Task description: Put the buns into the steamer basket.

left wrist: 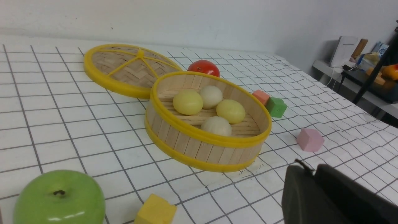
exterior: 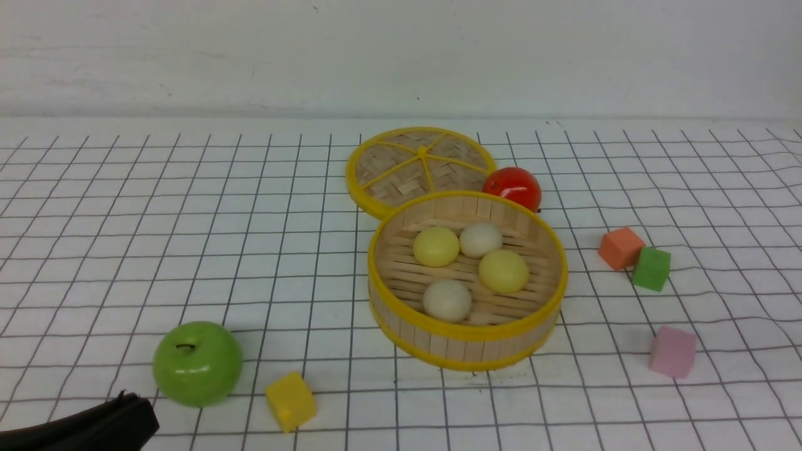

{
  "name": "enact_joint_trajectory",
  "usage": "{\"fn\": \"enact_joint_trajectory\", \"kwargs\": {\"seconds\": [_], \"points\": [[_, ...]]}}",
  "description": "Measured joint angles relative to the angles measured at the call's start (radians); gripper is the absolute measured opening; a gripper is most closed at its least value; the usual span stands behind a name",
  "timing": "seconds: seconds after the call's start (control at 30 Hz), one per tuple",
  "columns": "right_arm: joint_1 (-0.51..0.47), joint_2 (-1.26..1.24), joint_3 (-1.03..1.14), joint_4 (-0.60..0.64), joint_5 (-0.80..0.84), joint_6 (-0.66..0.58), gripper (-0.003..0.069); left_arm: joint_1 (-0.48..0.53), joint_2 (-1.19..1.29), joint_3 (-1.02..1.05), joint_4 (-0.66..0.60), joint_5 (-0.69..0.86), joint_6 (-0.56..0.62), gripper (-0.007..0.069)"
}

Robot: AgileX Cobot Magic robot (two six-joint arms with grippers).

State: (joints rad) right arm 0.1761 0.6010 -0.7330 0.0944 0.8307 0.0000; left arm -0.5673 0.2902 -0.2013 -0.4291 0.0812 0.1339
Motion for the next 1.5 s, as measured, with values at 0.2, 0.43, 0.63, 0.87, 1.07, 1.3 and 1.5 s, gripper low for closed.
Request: {"fn": "enact_joint_trajectory", "kwargs": {"seconds": [0.2, 0.43, 0.63, 0.87, 1.07, 1.3, 1.5], "points": [[-0.073, -0.361, 0.461, 0.02, -0.341, -0.088, -0.0018, 0.0, 0.0, 0.0, 0.0, 0.001, 0.0, 0.0058], [-0.095, -0.607, 0.752, 0.043, -0.445, -0.09, -0.0018, 0.0, 0.0, 0.0, 0.0, 0.019, 0.0, 0.0068], [-0.095, -0.611, 0.751, 0.08, -0.431, -0.029, -0.0017, 0.0, 0.0, 0.001, 0.0, 0.027, 0.0, 0.0074], [-0.095, -0.612, 0.751, 0.085, -0.427, -0.014, -0.0015, 0.0, 0.0, 0.001, 0.0, 0.026, 0.0, 0.0078], [-0.095, -0.612, 0.751, 0.086, -0.427, -0.012, -0.0011, 0.0, 0.0, 0.001, 0.0, 0.026, 0.0, 0.0083], [-0.095, -0.612, 0.751, 0.086, -0.427, -0.012, -0.0008, 0.0, 0.0, 0.001, 0.0, 0.026, 0.0, 0.0091], [-0.095, -0.612, 0.751, 0.086, -0.427, -0.012, -0.0001, 0.0, 0.0, 0.006, 0.0, 0.01, 0.0, 0.0092]]}}
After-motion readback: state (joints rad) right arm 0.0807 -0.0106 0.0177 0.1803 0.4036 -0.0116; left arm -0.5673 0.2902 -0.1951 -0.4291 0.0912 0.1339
